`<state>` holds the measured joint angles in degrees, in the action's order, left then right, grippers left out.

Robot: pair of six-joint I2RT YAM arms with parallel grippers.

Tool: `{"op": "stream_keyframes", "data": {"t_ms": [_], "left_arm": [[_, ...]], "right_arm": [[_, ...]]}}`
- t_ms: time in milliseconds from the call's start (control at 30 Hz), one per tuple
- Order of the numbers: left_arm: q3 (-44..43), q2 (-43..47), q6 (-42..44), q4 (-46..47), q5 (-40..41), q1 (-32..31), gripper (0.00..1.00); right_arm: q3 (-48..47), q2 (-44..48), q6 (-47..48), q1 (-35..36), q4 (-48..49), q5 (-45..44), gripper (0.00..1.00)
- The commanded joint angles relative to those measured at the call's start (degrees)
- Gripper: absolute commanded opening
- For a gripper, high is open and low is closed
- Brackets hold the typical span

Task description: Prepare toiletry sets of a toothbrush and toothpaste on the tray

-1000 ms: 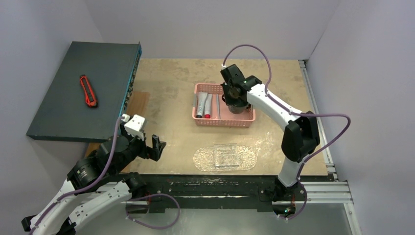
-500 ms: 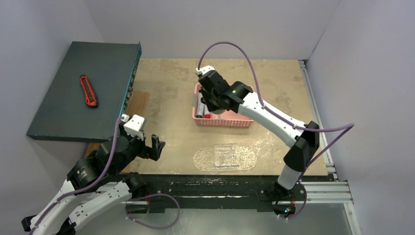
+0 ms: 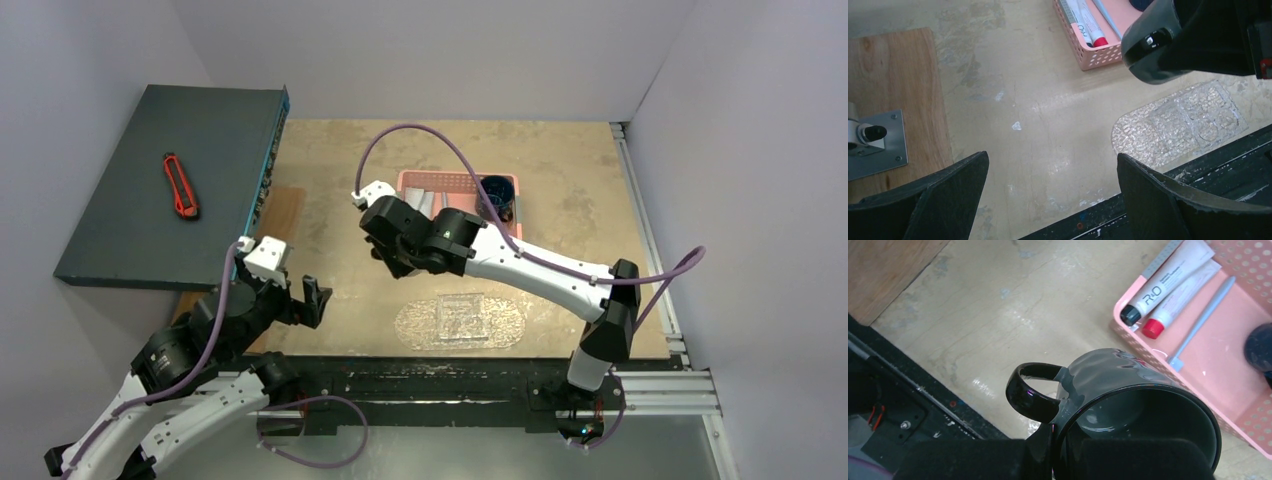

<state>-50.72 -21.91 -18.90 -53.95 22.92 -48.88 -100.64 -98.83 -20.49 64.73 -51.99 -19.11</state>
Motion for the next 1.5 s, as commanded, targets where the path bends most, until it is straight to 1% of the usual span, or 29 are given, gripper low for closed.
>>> {"op": "stream_keyframes", "data": {"t_ms": [0, 233, 567, 1033, 1467], "left_arm": [[-0.5, 1.86, -0.69, 0.62, 2.1, -0.08, 1.0], [-0.35, 5.51, -1.3, 0.69, 4.29, -0.08, 1.0], [-0.09, 10.35, -1.5, 1.11, 6.47, -0.11, 1.0], [-0.13, 10.65, -1.37, 1.02, 6.79, -0.13, 1.0], [-0.11, 10.41, -1.32, 0.99, 6.79, -0.14, 1.0]], "right_arm": [[-0.47, 0.86, -3.22, 3.21, 1.67, -3.45, 0.0], [-0.44, -3.05, -5.74, 7.15, 0.24, -3.2, 0.0], [3.73, -5.27, -8.13, 8.95, 2.13, -0.73, 0.0], [11.57, -6.62, -11.05, 10.2, 7.22, 2.95, 0.0], [13.36, -8.55, -11.85, 10.24, 7.92, 2.23, 0.0]]}}
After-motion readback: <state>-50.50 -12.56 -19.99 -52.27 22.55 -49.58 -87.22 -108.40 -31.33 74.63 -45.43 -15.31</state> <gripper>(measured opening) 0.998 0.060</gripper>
